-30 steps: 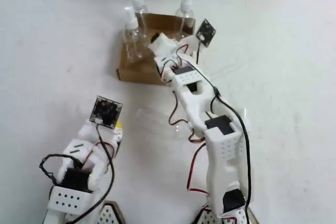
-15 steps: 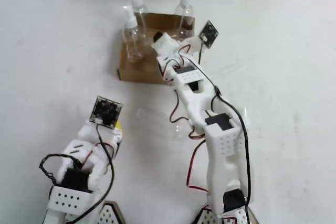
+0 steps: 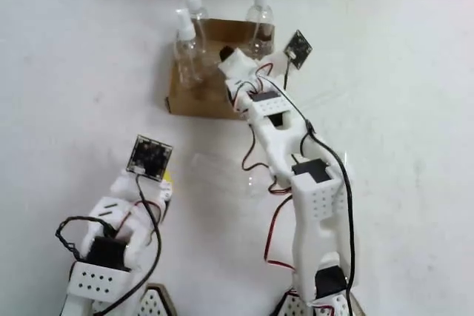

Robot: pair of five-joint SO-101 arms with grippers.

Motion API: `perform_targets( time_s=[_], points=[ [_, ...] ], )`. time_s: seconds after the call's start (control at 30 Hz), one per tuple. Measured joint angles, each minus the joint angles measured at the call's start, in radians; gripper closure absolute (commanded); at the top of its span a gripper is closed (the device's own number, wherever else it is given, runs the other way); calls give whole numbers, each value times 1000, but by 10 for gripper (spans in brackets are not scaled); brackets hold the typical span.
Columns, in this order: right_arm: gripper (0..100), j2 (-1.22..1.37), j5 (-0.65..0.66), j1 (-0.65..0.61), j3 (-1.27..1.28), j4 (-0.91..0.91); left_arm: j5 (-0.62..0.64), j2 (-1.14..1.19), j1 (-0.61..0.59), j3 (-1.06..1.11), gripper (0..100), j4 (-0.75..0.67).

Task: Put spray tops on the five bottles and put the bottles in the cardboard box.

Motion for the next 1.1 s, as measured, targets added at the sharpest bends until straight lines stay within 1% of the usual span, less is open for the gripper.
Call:
perform_targets(
  time_s=[0.17, 0.43, 0.67, 0.9, 1.1],
  points=[
    [983, -11, 0, 8, -5, 32, 0, 0, 0, 0, 974, 0],
    [983, -75, 3, 21, 2, 150, 0, 0, 0, 0, 973, 0],
    [983, -192, 6, 23, 112, 166, 0, 0, 0, 0, 973, 0],
    [983, -313, 6, 52, 206, 166, 0, 0, 0, 0, 974, 0],
    [983, -457, 75, 55, 328, 166, 0, 0, 0, 0, 973, 0]
  ],
)
